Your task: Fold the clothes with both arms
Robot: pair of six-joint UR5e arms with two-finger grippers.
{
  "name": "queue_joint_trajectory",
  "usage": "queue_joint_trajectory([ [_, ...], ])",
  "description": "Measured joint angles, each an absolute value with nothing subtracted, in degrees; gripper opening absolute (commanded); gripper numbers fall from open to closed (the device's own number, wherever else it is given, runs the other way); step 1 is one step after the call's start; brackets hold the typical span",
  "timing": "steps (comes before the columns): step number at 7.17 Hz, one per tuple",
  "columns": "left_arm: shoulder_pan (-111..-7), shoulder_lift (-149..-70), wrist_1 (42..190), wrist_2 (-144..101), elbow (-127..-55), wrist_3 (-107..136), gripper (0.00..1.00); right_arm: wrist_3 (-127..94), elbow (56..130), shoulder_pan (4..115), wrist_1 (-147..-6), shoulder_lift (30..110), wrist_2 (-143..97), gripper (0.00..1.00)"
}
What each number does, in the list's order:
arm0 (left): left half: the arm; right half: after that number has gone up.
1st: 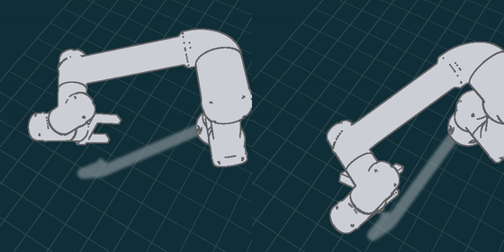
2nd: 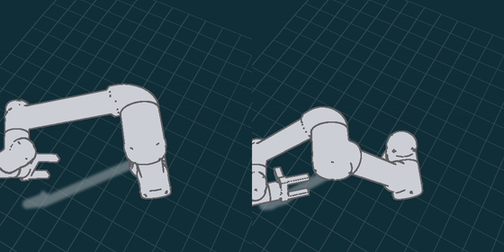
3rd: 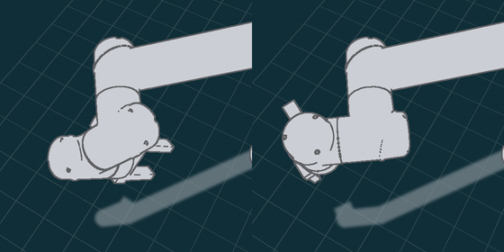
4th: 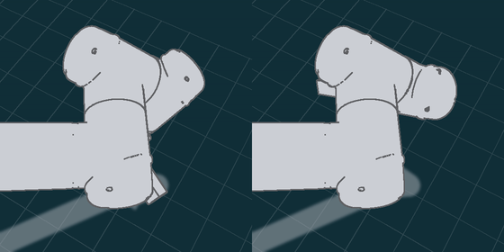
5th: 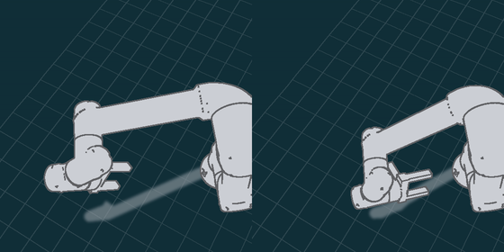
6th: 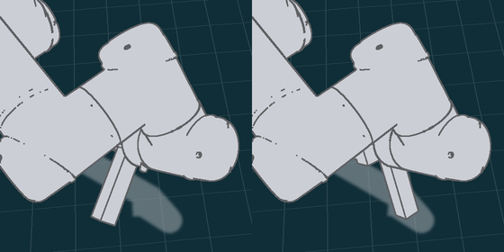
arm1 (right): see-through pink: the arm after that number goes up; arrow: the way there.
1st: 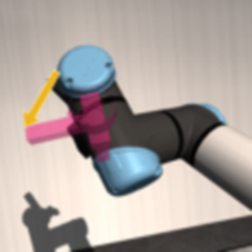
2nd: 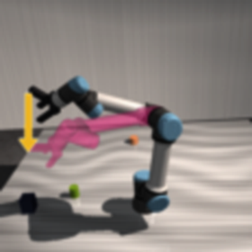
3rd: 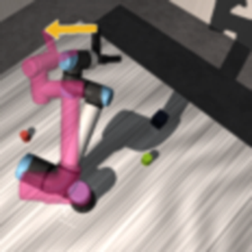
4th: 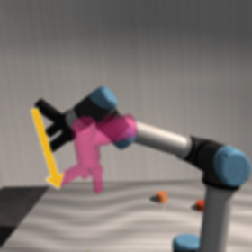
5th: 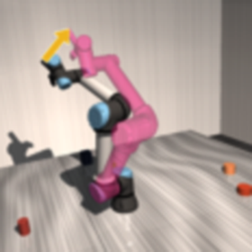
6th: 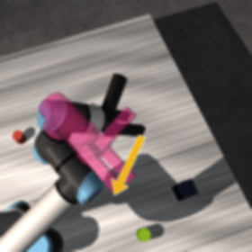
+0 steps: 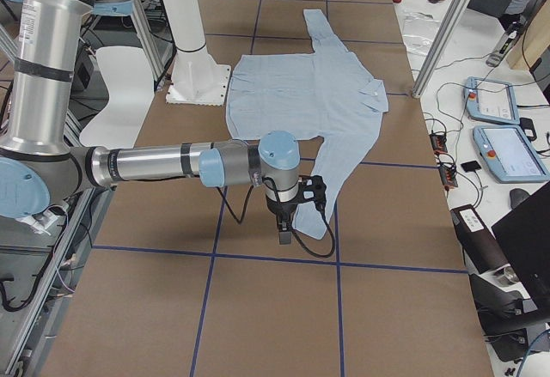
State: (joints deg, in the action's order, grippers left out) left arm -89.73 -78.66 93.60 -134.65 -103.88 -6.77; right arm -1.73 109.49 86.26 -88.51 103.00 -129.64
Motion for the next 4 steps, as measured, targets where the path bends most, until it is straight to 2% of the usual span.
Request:
queue_joint_trajectory([
  [4, -89.74, -78.7, 95.54, -134.65, -104.82, -7.03, 1.0, -1.72, 109.6, 86.25, -88.28, 102.75, -129.64, 1.0],
])
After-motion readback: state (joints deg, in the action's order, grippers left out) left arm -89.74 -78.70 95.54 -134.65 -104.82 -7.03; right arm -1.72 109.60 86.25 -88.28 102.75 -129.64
